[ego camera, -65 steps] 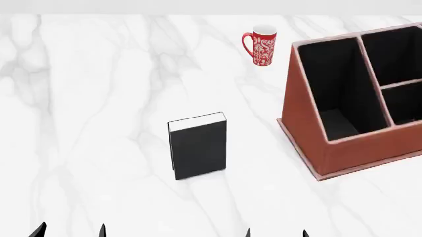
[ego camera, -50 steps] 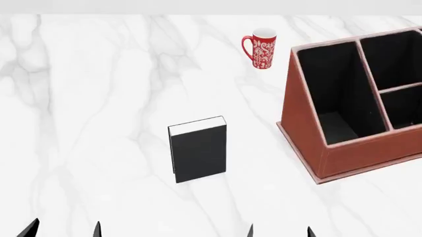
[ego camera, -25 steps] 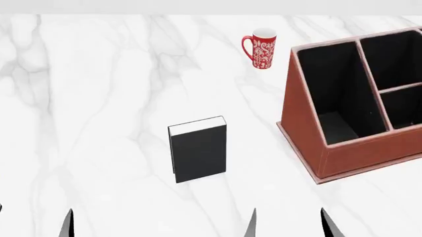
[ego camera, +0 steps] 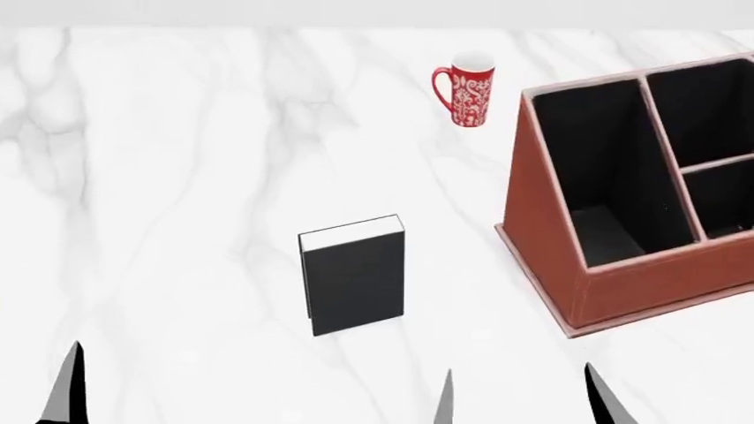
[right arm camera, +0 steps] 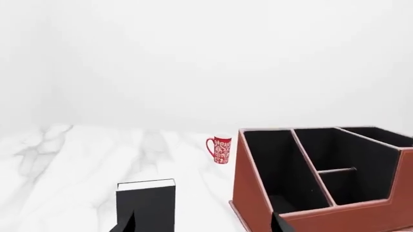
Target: Pick up the book and place it in the left compartment of the caddy.
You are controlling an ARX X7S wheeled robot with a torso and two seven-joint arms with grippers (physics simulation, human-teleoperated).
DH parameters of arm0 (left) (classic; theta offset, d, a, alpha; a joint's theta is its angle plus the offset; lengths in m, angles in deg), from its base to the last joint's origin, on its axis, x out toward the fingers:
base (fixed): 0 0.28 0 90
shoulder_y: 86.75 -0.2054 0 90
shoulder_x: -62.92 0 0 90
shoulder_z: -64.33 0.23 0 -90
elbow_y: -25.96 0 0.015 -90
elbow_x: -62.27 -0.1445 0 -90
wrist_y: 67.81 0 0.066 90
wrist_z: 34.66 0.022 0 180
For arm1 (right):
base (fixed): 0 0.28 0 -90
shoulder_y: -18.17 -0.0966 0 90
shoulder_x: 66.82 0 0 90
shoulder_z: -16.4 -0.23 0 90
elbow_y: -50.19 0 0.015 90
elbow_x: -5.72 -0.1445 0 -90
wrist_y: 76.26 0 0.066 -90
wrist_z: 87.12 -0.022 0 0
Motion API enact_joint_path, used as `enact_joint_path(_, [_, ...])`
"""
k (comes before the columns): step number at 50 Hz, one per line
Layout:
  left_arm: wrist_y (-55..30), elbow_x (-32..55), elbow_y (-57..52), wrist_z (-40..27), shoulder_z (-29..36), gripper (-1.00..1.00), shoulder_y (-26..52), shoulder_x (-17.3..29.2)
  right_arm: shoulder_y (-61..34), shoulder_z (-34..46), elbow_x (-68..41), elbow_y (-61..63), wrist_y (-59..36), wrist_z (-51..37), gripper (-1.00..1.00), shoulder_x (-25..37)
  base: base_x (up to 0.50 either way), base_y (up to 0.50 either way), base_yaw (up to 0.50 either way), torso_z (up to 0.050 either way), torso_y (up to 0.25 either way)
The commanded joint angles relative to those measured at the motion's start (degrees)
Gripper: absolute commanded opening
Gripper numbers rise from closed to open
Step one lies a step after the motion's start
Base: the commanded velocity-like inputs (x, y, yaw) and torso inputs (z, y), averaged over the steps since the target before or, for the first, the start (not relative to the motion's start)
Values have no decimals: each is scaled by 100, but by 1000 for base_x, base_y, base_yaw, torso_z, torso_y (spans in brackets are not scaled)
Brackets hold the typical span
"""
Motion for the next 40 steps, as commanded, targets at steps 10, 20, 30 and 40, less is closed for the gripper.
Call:
enact_joint_path(10, [-55, 187, -89, -75, -101, 100, 28, 106, 129, -13, -827, 275, 271, -574, 100, 588, 500, 0, 0, 0, 0])
enact_joint_path(20, [4, 215, -84, -114, -84, 100, -11, 160, 93, -50, -1078, 186, 215, -692, 100, 650, 328, -367, 0, 0, 0])
enact_joint_path(30, [41, 270, -89, -152, -98, 100, -30, 203, 113, -11, -1106, 114, 341, -723, 100, 712, 8, -500, 0, 0, 2])
enact_joint_path(40, [88, 288, -60, -190, -41, 100, -37, 248, 21, 85, -1089, 69, 398, -1028, 100, 830, 0, -385, 0, 0, 0])
